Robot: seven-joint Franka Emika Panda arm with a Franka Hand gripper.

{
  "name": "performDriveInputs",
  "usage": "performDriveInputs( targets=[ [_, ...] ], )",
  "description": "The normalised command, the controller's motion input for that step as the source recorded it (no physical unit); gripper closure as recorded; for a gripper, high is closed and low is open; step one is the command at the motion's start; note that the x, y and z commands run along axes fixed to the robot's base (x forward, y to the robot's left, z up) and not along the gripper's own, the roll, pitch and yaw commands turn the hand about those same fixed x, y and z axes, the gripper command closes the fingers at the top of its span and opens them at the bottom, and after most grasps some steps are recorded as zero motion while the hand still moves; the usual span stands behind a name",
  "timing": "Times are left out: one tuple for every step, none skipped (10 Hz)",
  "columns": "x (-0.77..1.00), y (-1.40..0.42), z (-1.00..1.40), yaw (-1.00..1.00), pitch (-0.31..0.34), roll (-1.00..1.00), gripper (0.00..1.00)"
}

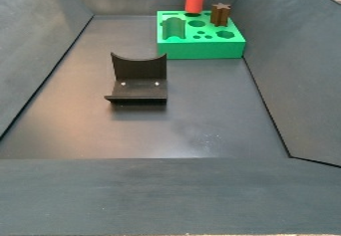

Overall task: Pick up the oval object. Move up. Move to above the board. Insert the oval object.
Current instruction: Insert the oval object.

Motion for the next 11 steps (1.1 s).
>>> performDriveInputs(
  targets=[
    [0.07, 0.00, -0.32, 0.11, -0.023, 0.00, 1.00],
    [0.11, 0.00, -0.33, 0.15, -0.026, 0.00, 1.00],
    [0.12, 0.05, -0.38, 0.23, -0.017, 0.00, 1.00],
    [0.19, 0.12, -0.43, 0.41, -0.013, 0.04, 1.00],
    [0.04, 0.05, -0.35, 0.31, -0.021, 0.03, 1.00],
    [0.00, 0.00, -0.57, 0.21, -0.034, 0.07, 1.00],
    [0.02, -0.10, -1.00, 0.12, -0.019, 0.06, 1.00],
    [0.03, -0.08, -1.00, 0.11, -0.023, 0.07, 1.00],
    [0.02, -0.05, -1.00, 0.14, -0.026, 0.08, 1.00],
    [0.08, -0.03, -1.00, 0.12, -0.053, 0.10, 1.00],
    [0.00, 0.00, 0.00, 0.00, 0.000, 0.00, 1.00]
  ],
)
